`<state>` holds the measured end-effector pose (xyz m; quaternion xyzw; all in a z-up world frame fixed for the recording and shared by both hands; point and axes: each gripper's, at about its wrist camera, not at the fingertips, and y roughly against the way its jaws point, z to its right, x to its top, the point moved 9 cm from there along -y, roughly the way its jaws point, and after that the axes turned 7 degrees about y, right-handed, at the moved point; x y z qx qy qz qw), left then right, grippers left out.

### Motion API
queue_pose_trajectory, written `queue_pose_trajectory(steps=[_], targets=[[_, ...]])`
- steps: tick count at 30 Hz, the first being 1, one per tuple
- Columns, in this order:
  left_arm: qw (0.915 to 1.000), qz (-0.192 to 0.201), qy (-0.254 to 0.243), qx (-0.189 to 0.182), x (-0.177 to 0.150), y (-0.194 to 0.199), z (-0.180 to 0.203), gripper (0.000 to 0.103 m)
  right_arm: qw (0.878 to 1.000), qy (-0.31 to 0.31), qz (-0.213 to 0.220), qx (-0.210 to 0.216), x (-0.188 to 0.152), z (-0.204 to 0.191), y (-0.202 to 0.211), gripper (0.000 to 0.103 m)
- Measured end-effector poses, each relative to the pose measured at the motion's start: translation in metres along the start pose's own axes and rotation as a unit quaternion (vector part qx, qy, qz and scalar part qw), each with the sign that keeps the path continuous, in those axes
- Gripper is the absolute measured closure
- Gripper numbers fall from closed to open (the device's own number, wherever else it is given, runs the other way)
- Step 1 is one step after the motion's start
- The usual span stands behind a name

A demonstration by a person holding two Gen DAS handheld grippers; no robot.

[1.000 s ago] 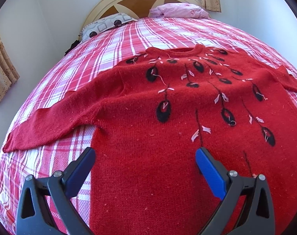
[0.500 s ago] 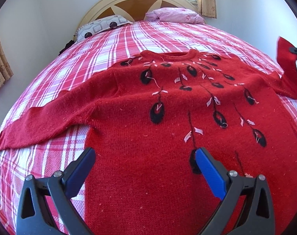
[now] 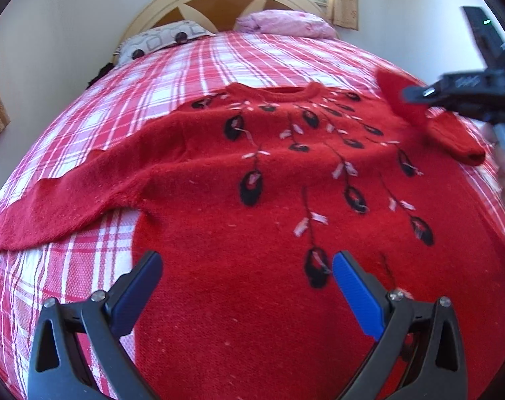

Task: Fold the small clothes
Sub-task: 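Carry the sleeve across the sweater body while the left gripper grasps the hem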

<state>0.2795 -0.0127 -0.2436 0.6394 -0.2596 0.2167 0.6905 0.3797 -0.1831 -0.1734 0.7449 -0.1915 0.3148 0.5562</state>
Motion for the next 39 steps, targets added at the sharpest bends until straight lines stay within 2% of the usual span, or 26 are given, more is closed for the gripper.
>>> queue_pose_trajectory(steps=[1,2,3,4,5,8,10,13,17,21,22,25,27,29,31,34,39], targets=[[0.9999,-0.004,-0.007,-0.008,0.002,0.003,0.006,0.0,1.0,0.003,-0.008,0.009,-0.006,-0.001,-0.008,0.084],[0.9999,-0.005,-0.011,-0.011,0.004,0.005,0.009,0.0,0.999,0.009,-0.021,0.023,-0.014,-0.006,-0.017,0.071],[0.9998,-0.002,-0.016,-0.014,0.008,0.008,0.014,0.002,0.999,0.013,-0.027,0.032,-0.019,-0.006,-0.017,0.063],[0.9995,0.002,-0.025,-0.017,0.014,0.012,0.021,0.004,0.999,0.014,-0.025,0.039,-0.023,-0.006,-0.015,0.043],[0.9993,0.004,-0.032,-0.021,0.018,0.015,0.026,0.004,0.999,0.016,-0.018,0.045,-0.026,-0.005,-0.009,0.034],[0.9979,0.006,-0.042,-0.05,0.035,0.017,0.05,0.008,0.998,0.024,0.008,0.05,-0.032,0.005,0.019,0.034],[0.9964,-0.01,-0.042,-0.073,0.044,0.009,0.071,0.019,0.999,0.026,0.022,0.026,-0.038,0.021,0.038,0.034],[0.9942,-0.025,-0.044,-0.095,0.057,-0.005,0.099,0.029,0.999,0.019,0.042,-0.015,-0.052,0.049,0.062,0.034],[0.9909,-0.053,-0.023,-0.121,0.073,-0.026,0.126,0.033,0.996,0.018,0.062,-0.06,-0.073,0.08,0.079,0.034],[0.9887,-0.091,-0.006,-0.119,0.081,-0.058,0.139,0.033,0.996,0.017,0.064,-0.056,-0.08,0.09,0.078,0.034],[0.9875,-0.102,0.001,-0.121,0.081,-0.066,0.14,0.038,0.996,0.02,0.064,-0.054,-0.08,0.09,0.078,0.034],[0.9831,-0.121,0.029,-0.134,0.082,-0.081,0.141,0.041,0.996,0.02,0.071,-0.048,-0.08,0.093,0.08,0.034],[0.9808,-0.116,0.044,-0.15,0.087,-0.083,0.141,0.045,0.996,0.014,0.072,-0.046,-0.081,0.096,0.08,0.034],[0.9793,-0.118,0.046,-0.157,0.09,-0.083,0.143,0.059,0.996,0.007,0.07,-0.045,-0.082,0.099,0.078,0.034],[0.9777,-0.118,0.052,-0.166,0.092,-0.082,0.143,0.088,0.997,0.004,0.065,-0.047,-0.084,0.099,0.076,0.034],[0.9789,-0.108,0.05,-0.166,0.095,-0.078,0.141,0.093,0.997,0.004,0.061,-0.051,-0.085,0.1,0.074,0.034],[0.9805,-0.076,0.057,-0.172,0.111,-0.06,0.125,0.095,0.996,0.008,0.073,-0.054,-0.084,0.098,0.078,0.034]])
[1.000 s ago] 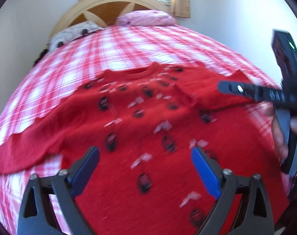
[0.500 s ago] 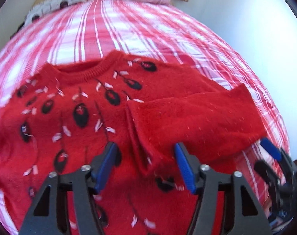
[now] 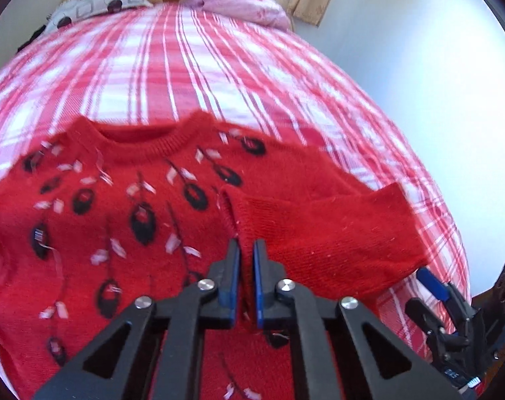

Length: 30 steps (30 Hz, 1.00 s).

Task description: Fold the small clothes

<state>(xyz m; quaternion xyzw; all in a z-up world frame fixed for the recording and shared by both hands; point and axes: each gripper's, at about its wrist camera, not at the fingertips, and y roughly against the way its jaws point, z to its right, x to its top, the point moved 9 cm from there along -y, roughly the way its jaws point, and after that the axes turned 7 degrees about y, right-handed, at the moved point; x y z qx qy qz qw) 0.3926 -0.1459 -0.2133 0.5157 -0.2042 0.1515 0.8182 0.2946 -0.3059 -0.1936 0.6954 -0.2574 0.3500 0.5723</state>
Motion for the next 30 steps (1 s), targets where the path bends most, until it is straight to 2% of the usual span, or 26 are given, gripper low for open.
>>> queue_pose_trajectory(steps=[4,8,14,23,30], targets=[[0.9994,0.032,0.013,-0.006,0.015,0.037,-0.012,0.095,1.0,0.0,0.008,-0.003,0.0,0.0,0.004,0.034],[0.9977,0.064,0.02,0.006,0.025,0.071,-0.034,0.095,1.0,-0.006,0.018,-0.003,0.0,0.001,0.009,0.034],[0.994,0.092,0.048,0.037,0.018,0.111,-0.094,0.095,1.0,-0.008,0.016,-0.006,0.0,0.002,0.008,0.034],[0.9895,0.081,0.095,0.073,-0.015,0.108,-0.165,0.095,1.0,-0.014,0.002,-0.006,-0.006,0.005,0.003,0.034],[0.9887,0.068,0.111,0.074,-0.036,0.097,-0.18,0.095,1.0,-0.019,-0.01,-0.01,-0.01,0.008,-0.002,0.034]])
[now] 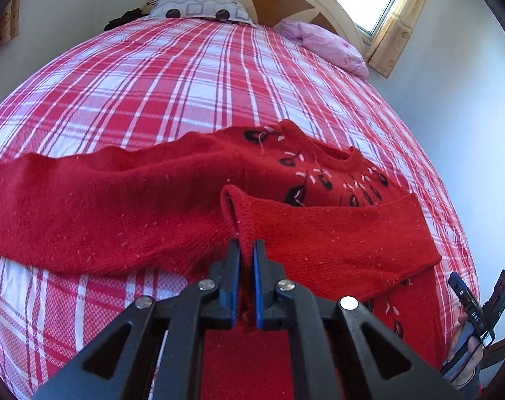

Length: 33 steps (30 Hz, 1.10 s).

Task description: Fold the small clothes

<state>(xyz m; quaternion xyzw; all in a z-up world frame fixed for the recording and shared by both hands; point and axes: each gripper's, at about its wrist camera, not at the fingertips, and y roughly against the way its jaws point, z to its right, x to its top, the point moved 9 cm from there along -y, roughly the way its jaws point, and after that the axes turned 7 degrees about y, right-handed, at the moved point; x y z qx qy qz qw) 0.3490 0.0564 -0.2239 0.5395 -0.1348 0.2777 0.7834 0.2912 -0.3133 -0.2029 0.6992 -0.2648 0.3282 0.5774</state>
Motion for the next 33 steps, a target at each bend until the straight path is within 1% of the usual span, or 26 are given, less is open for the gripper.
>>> queue_pose_trajectory(steps=[2,5,6,7,9,11,13,14,16,18,19,20,21,23,25,26,27,28,30,33], targets=[[0.9999,0.002,-0.008,0.008,-0.003,-0.003,-0.002,0.095,1.0,-0.002,-0.006,0.0,-0.002,0.001,-0.003,0.034],[0.9998,-0.009,-0.013,0.016,-0.009,-0.015,-0.009,0.095,1.0,0.0,-0.016,0.001,-0.004,0.0,-0.006,0.034],[0.9995,-0.012,-0.014,0.024,-0.012,-0.02,-0.012,0.092,1.0,0.001,-0.018,0.001,-0.005,0.0,-0.007,0.034],[0.9993,-0.013,-0.014,0.033,-0.014,-0.024,-0.016,0.088,1.0,0.002,-0.019,0.001,-0.005,-0.001,-0.008,0.034],[0.9994,-0.011,-0.007,0.031,-0.018,-0.026,-0.018,0.087,1.0,0.004,-0.019,0.0,-0.006,-0.001,-0.008,0.034],[0.9995,-0.01,-0.004,0.029,-0.02,-0.022,-0.017,0.079,1.0,0.004,-0.016,-0.001,-0.005,-0.001,-0.006,0.034],[0.9995,-0.008,-0.016,0.026,-0.023,-0.013,-0.011,0.064,1.0,0.005,-0.006,-0.002,-0.002,-0.002,0.0,0.034],[0.9993,-0.002,-0.025,0.029,-0.024,-0.009,-0.009,0.06,1.0,0.012,0.0,0.002,0.002,-0.006,0.003,0.034],[0.9977,0.021,-0.05,0.039,-0.023,0.003,-0.004,0.045,0.999,0.034,0.012,0.017,0.01,-0.019,0.009,0.034],[0.9958,0.036,-0.066,0.053,-0.022,0.008,-0.002,0.038,0.996,0.075,0.027,0.025,0.022,-0.041,0.013,0.034],[0.9942,0.038,-0.073,0.069,-0.022,0.007,-0.005,0.038,0.995,0.095,0.027,0.032,0.027,-0.053,0.011,0.034],[0.9925,0.035,-0.076,0.089,-0.02,0.002,-0.009,0.038,0.992,0.114,0.017,0.044,0.03,-0.066,0.006,0.034],[0.9904,0.029,-0.077,0.111,-0.019,-0.005,-0.016,0.038,0.99,0.131,-0.003,0.057,0.032,-0.078,-0.003,0.034],[0.9887,0.018,-0.072,0.13,-0.021,-0.013,-0.025,0.038,0.986,0.146,-0.037,0.064,0.033,-0.091,-0.024,0.034],[0.9905,0.014,-0.057,0.125,-0.024,-0.017,-0.036,0.033,0.987,0.133,-0.07,0.062,0.027,-0.089,-0.048,0.034],[0.9911,0.017,-0.053,0.121,-0.025,-0.016,-0.037,0.032,0.985,0.116,-0.1,0.083,0.017,-0.09,-0.059,0.033],[0.9912,0.019,-0.053,0.12,-0.025,-0.016,-0.039,0.029,0.982,0.108,-0.119,0.1,0.008,-0.094,-0.065,0.032],[0.9902,0.022,-0.061,0.123,-0.025,-0.015,-0.042,0.026,0.981,0.113,-0.122,0.103,0.003,-0.096,-0.067,0.031],[0.9887,0.028,-0.072,0.129,-0.025,-0.014,-0.044,0.022,0.98,0.135,-0.111,0.098,0.001,-0.1,-0.061,0.031],[0.9899,0.029,-0.071,0.12,-0.025,-0.01,-0.049,0.021,0.981,0.127,-0.105,0.098,0.005,-0.1,-0.05,0.031]])
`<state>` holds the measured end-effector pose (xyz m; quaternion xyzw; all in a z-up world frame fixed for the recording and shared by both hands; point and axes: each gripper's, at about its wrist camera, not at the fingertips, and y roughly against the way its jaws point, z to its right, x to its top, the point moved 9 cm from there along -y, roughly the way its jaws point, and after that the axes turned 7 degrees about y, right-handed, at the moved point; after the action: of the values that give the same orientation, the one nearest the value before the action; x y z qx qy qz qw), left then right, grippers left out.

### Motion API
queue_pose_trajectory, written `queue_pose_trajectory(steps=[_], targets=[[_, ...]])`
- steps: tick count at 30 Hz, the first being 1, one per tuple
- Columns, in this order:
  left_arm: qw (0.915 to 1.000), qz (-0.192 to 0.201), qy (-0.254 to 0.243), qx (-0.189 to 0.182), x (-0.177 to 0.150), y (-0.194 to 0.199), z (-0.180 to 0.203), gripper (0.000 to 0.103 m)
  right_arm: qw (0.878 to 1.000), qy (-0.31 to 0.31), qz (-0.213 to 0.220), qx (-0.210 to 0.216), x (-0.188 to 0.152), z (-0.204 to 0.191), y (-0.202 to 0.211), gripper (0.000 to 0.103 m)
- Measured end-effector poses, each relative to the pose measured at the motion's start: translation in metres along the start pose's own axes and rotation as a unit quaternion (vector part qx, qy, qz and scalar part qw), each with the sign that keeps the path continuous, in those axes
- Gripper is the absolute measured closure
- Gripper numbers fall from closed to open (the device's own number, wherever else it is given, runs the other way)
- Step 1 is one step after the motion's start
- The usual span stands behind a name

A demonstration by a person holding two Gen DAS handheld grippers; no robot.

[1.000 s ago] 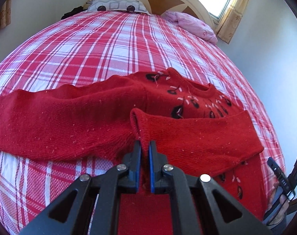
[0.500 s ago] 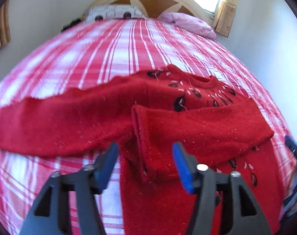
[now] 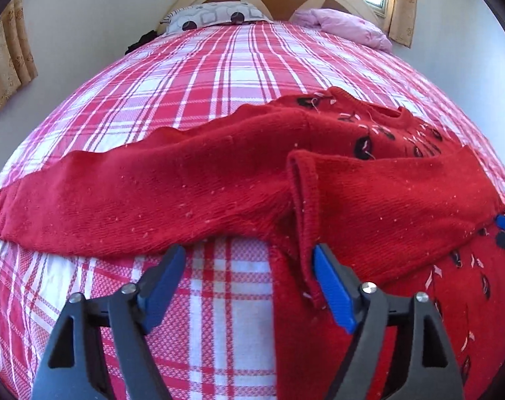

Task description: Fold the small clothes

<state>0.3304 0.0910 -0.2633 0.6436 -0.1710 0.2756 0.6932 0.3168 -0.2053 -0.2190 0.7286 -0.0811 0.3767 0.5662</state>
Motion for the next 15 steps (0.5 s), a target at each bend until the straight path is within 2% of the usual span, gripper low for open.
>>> queue_pose_trajectory(steps=[3,8,10,12,15], targets=[[1.0,0.002,0.007,-0.004,-0.001,0.0,-0.001,0.021,1.0,-0.001,0.014,-0.02,0.011,-0.006,0.012,0.031],[0.9999,0.006,0.014,-0.008,-0.002,-0.002,-0.002,0.018,0.999,0.04,0.022,-0.015,0.032,-0.044,0.007,0.031],[0.9994,0.001,0.028,-0.021,-0.002,-0.003,-0.006,0.016,0.999,0.05,0.007,-0.01,0.032,-0.055,-0.008,0.031],[0.9993,0.002,0.027,-0.025,-0.002,-0.001,-0.005,0.016,0.999,0.035,-0.042,-0.003,0.021,-0.054,-0.038,0.031],[0.9992,0.008,0.026,-0.029,-0.006,0.005,-0.005,0.016,0.997,0.051,-0.034,-0.036,0.023,-0.058,-0.037,0.031]])
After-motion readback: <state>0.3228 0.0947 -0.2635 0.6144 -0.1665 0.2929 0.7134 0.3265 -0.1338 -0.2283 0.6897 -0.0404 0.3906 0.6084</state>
